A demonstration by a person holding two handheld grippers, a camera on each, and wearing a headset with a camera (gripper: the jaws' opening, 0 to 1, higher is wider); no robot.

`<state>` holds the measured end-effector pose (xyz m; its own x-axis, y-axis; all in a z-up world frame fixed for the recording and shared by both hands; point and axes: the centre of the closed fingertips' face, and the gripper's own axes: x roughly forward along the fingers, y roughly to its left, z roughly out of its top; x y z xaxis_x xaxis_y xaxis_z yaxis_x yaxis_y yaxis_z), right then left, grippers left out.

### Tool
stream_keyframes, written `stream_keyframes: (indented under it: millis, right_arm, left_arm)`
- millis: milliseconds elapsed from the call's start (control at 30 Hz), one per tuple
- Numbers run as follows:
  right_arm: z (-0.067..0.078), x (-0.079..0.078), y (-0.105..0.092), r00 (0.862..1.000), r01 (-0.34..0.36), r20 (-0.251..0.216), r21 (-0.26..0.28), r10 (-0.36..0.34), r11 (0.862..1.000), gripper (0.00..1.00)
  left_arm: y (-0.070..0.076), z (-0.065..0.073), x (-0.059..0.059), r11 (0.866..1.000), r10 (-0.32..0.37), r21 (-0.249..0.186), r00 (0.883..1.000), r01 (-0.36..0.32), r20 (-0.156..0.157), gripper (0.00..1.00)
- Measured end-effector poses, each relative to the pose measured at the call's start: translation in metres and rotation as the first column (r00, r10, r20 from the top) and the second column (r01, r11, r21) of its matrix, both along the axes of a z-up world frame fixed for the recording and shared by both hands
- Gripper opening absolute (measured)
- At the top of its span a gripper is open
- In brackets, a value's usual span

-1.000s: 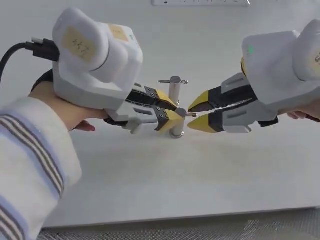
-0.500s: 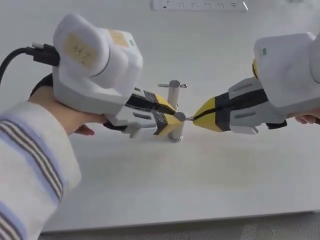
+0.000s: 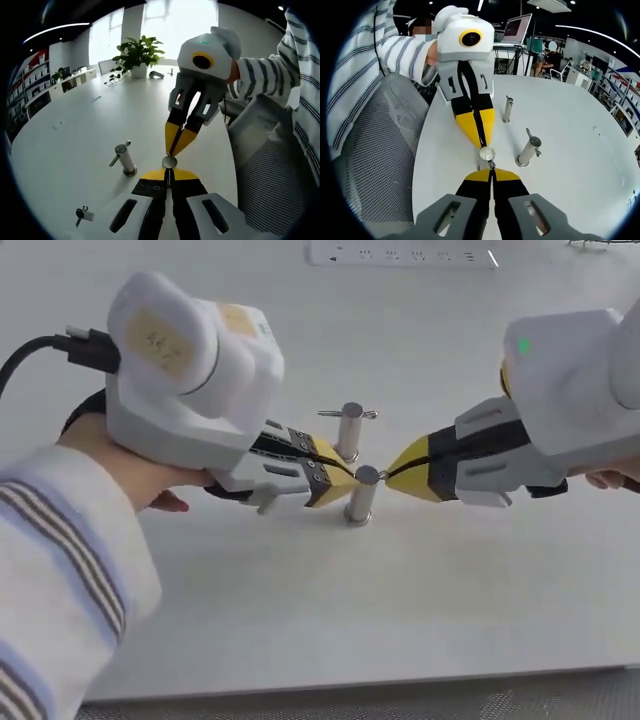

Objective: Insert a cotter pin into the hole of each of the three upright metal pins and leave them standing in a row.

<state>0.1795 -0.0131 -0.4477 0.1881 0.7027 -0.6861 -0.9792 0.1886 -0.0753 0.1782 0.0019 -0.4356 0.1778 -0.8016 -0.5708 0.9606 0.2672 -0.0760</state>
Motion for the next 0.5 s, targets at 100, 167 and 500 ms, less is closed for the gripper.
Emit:
stream_keyframes:
  millis: [100, 167, 500]
  right_arm:
    - [-0.0003, -0.0008, 0.0003, 1.000, 0.001, -0.004, 0.000, -0.001, 1.000, 0.00]
    - [-0.0005, -0.0011, 0.0006, 1.000, 0.001, -0.003, -0.001, -0.001, 1.000, 0.00]
    - [0.0040, 0.0005, 0.0005, 1.000, 0.010, -0.004, 0.000, -0.010, 1.000, 0.10]
  left_arm:
    - [0.0004, -0.0003, -0.0001, 1.000, -0.003, 0.000, 1.000, 0.003, 0.001, 0.00]
    - [0.0005, -0.0001, 0.0004, 1.000, -0.001, -0.003, 1.000, 0.001, 0.001, 0.00]
    - [0.0080, 0.0032, -0.0017, 1.000, -0.001, -0.001, 1.000, 0.001, 0.018, 0.17]
